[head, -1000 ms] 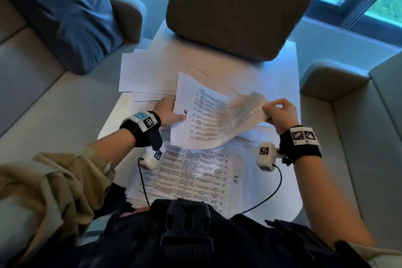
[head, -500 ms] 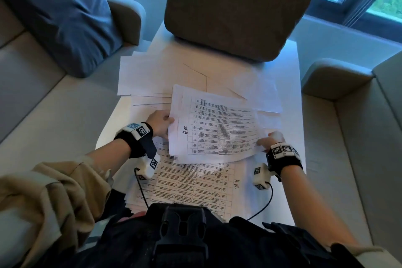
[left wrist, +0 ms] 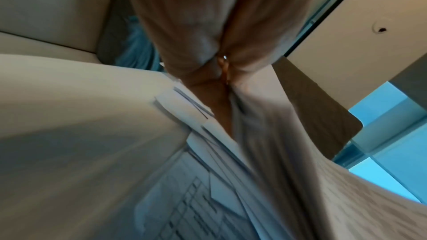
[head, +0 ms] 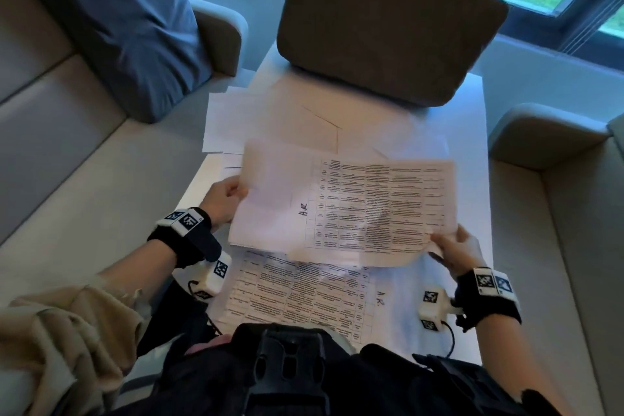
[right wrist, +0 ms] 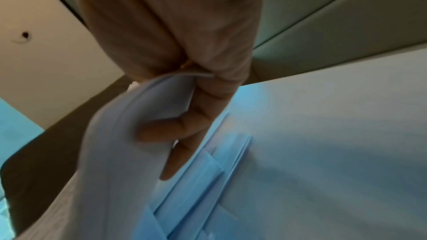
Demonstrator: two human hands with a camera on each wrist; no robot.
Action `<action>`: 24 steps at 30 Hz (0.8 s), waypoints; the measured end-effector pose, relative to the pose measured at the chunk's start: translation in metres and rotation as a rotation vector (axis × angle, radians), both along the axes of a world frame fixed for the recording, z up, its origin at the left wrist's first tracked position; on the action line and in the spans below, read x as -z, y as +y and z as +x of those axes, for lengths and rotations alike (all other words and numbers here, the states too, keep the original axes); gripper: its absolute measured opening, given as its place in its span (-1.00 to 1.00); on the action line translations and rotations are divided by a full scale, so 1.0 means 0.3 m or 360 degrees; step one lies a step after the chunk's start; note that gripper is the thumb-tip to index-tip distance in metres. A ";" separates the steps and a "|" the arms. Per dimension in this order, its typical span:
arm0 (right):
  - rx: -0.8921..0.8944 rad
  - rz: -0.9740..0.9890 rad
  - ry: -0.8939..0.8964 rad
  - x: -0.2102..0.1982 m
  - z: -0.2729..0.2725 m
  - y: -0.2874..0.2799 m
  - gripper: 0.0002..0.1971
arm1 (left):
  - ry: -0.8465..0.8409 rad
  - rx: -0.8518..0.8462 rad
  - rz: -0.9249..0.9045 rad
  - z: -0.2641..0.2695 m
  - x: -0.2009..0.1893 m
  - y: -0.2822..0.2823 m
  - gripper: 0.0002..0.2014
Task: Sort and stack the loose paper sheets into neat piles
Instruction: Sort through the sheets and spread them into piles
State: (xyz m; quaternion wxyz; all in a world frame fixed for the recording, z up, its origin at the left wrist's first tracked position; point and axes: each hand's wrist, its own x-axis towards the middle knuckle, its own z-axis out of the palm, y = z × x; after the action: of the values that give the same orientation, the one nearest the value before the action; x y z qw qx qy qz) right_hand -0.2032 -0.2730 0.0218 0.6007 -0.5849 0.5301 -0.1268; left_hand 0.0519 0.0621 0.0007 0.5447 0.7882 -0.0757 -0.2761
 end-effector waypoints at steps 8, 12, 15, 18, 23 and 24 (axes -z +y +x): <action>-0.0364 0.0093 0.0245 0.125 -0.115 0.153 -0.62 | -0.0392 -0.0223 -0.0231 0.133 -0.149 0.069 -0.72; -0.0429 0.0105 0.0373 0.181 -0.130 0.263 -0.63 | -0.0508 -0.0254 -0.0381 0.137 -0.204 0.086 -0.78; -0.0585 -0.0100 0.0598 0.201 -0.138 0.299 -0.64 | -0.0545 -0.0222 -0.0401 0.117 -0.199 0.105 -0.77; -0.0685 -0.0200 0.0807 0.204 -0.155 0.313 -0.61 | -0.0570 -0.0176 -0.0387 0.087 -0.195 0.130 -0.71; -0.0297 -0.0676 0.0684 0.109 -0.148 0.313 -0.68 | -0.0413 -0.0046 -0.0319 0.024 -0.114 0.166 -0.72; -0.0163 -0.0591 0.0462 0.088 -0.137 0.315 -0.66 | -0.0353 -0.0006 -0.0301 0.007 -0.092 0.171 -0.72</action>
State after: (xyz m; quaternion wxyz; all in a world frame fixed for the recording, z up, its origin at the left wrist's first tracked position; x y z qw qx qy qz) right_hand -0.2445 -0.1784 -0.0045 0.4059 -0.7236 0.5482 -0.1061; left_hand 0.0540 0.1134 0.0284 0.6054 0.7592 -0.1595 -0.1780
